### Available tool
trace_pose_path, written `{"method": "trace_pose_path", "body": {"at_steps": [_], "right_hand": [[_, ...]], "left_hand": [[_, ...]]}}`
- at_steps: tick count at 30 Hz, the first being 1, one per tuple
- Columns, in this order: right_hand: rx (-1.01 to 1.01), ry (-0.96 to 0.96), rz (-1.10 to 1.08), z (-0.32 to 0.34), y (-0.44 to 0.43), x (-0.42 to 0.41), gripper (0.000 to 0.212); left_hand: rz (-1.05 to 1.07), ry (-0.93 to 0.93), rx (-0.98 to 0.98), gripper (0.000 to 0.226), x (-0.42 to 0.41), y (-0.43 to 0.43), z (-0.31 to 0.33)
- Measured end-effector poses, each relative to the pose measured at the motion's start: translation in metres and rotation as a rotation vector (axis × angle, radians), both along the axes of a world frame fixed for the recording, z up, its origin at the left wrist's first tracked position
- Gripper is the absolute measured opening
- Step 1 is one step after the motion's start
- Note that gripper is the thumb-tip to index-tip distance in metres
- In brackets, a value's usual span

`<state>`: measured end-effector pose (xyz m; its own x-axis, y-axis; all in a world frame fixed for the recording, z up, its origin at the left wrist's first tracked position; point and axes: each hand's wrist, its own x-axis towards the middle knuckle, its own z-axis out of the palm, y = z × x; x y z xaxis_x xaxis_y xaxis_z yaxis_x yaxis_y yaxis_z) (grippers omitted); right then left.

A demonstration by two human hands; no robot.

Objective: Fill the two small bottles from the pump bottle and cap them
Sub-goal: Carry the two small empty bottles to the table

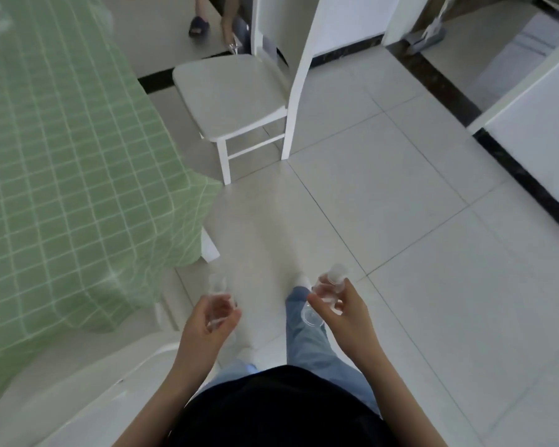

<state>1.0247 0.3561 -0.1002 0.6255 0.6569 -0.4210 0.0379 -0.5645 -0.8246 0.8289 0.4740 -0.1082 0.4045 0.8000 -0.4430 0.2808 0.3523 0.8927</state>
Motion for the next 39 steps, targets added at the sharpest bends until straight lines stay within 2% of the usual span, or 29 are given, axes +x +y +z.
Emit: {"method": "trace_pose_path", "body": {"at_steps": [9,14,22,34,39], "right_hand": [[0.035,0.007,0.191,0.008,0.079,0.154,0.024],[0.028,-0.006,0.263,0.016,0.126,0.208,0.029],[0.005,-0.004,0.394,0.011,0.213,0.247,0.022],[0.026,-0.053,0.460,0.010,0.395,0.275,0.026],[0.037,-0.027,0.565,0.016,0.464,0.271,0.025]], "left_hand": [[0.221,0.015,0.032,0.021,0.142,0.045,0.003],[0.283,0.043,0.035,0.020,0.187,0.067,0.003],[0.410,0.048,0.018,0.021,0.222,0.128,-0.008],[0.518,-0.023,0.046,0.027,0.247,0.296,-0.011],[0.642,-0.051,0.039,0.027,0.236,0.346,0.001]]}}
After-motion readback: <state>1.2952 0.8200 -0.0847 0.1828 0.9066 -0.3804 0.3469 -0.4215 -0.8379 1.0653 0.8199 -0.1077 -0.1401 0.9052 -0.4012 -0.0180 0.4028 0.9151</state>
